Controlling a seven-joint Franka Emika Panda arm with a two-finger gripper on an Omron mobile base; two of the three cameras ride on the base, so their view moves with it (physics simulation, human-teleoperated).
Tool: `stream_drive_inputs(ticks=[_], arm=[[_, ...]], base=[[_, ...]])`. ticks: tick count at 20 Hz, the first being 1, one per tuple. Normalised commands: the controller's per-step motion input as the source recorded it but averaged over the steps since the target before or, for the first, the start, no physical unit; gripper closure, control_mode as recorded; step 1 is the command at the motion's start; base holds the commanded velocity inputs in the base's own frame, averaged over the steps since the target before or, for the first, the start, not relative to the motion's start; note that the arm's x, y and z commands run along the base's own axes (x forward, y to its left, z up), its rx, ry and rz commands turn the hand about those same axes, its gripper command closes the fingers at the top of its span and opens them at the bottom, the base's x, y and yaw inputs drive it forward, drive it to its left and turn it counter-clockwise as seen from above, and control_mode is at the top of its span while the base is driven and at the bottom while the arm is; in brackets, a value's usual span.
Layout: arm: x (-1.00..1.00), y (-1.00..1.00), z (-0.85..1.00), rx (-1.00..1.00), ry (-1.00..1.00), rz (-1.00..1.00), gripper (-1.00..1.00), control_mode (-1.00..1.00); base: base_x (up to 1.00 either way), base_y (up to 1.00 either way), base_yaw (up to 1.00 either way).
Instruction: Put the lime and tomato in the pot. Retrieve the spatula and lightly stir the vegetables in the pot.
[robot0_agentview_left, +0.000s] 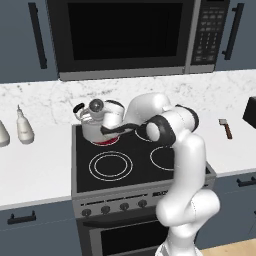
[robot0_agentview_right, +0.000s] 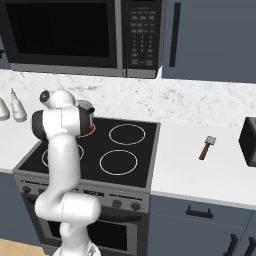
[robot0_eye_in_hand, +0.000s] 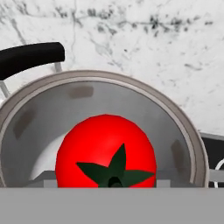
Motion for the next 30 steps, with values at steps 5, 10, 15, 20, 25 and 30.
stream_drive_inputs(ticks=[5, 10, 15, 20, 25, 30], arm=[[0.05, 0.0, 0.0, 0.0, 0.07, -0.03, -1.0, -1.0], [0.0, -0.12, 0.01, 0.0, 0.02, 0.0, -1.0, -1.0], [-0.04, -0.26, 0.22, 0.0, 0.0, 0.0, -1.0, -1.0], [-0.35, -0.05, 0.21, 0.0, -0.03, 0.0, -1.0, -1.0], [-0.94, 0.0, 0.27, 0.0, -0.19, 0.0, -1.0, -1.0], [-1.0, -0.17, 0.59, 0.02, -0.19, 0.0, -1.0, -1.0]], base=[[0.0, 0.0, 0.0], [0.0, 0.0, 0.0], [0.0, 0.0, 0.0], [0.0, 0.0, 0.0], [0.0, 0.0, 0.0], [0.0, 0.0, 0.0]])
